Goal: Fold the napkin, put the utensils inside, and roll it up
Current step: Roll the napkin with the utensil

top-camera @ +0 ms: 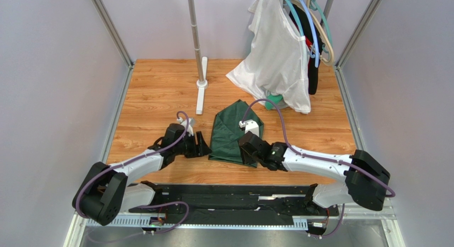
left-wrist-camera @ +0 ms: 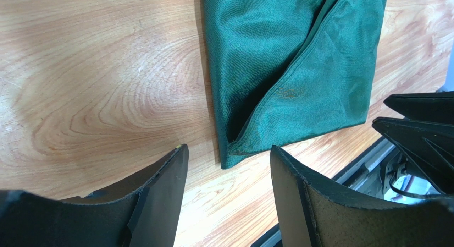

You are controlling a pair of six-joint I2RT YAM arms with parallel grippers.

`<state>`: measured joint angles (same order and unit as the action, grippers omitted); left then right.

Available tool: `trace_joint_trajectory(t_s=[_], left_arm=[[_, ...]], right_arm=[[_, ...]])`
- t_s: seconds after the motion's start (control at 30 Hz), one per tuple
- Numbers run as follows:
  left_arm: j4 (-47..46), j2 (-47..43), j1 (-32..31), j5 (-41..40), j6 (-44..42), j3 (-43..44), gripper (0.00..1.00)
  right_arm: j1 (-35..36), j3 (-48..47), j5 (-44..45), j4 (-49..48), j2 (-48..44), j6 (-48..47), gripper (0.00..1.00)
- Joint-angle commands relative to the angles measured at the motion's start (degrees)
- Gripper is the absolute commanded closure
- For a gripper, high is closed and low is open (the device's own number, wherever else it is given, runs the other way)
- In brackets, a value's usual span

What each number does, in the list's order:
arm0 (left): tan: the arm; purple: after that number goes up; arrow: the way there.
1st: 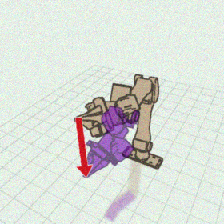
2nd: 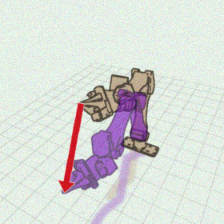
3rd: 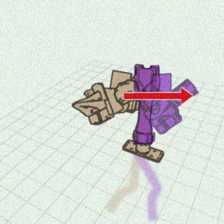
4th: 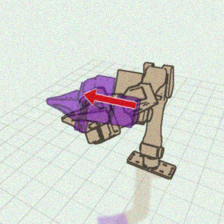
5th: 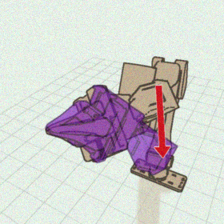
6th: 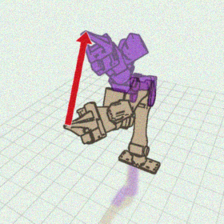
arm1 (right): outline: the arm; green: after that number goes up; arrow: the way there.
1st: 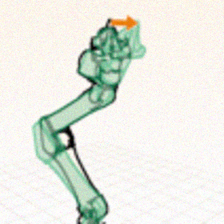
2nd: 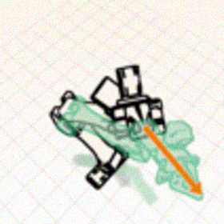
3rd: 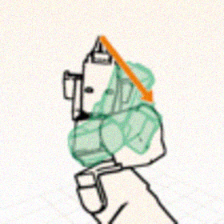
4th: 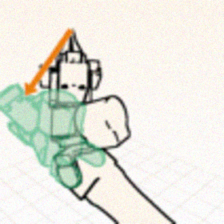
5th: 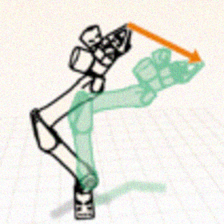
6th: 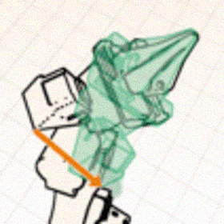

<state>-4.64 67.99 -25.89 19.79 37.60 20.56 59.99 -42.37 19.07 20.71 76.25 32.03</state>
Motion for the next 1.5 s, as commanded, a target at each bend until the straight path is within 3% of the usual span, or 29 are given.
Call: trace_joint_trajectory(t_s=[0.0,0.23,0.53,0.8,0.83,1.0,1.23,1.47], left_arm=[[-1.0,0.7,-0.2,0.9,1.2,-0.4,0.33],[-5.3,6.8,-0.2,3.9,3.2,-1.1,0.39],[-4.4,8.0,-0.3,3.9,3.9,-2.0,0.59],[-3.6,9.9,-0.2,5.6,3.6,0.4,0.89],[-3.2,10.1,-0.2,6.0,3.6,1.4,1.0],[-0.4,10.2,-0.1,9.1,4.1,4.0,1.0],[3.3,9.4,3.1,14.8,5.0,6.2,1.0],[4.5,13.7,6.4,21.9,3.8,7.7,1.0]], right_arm=[[0.4,-0.3,0.9,-1.4,-1.1,-0.7,0.6],[0.5,0.7,-1.6,-4.5,-1.1,-2.8,0.6],[0.8,1.2,-2.2,-4.9,-2.4,-4.9,0.59],[8.1,2.5,-2.9,-13.7,-1.6,-20.6,0.53],[9.2,2.6,-1.8,-14.8,-0.8,-22.5,0.52],[14.8,3.7,3.9,-25.3,4.0,-33.7,0.5],[19.5,2.6,10.6,-36.2,13.7,-38.8,0.49],[21.8,1.8,15.2,-39.6,19.6,-41.4,0.49]])
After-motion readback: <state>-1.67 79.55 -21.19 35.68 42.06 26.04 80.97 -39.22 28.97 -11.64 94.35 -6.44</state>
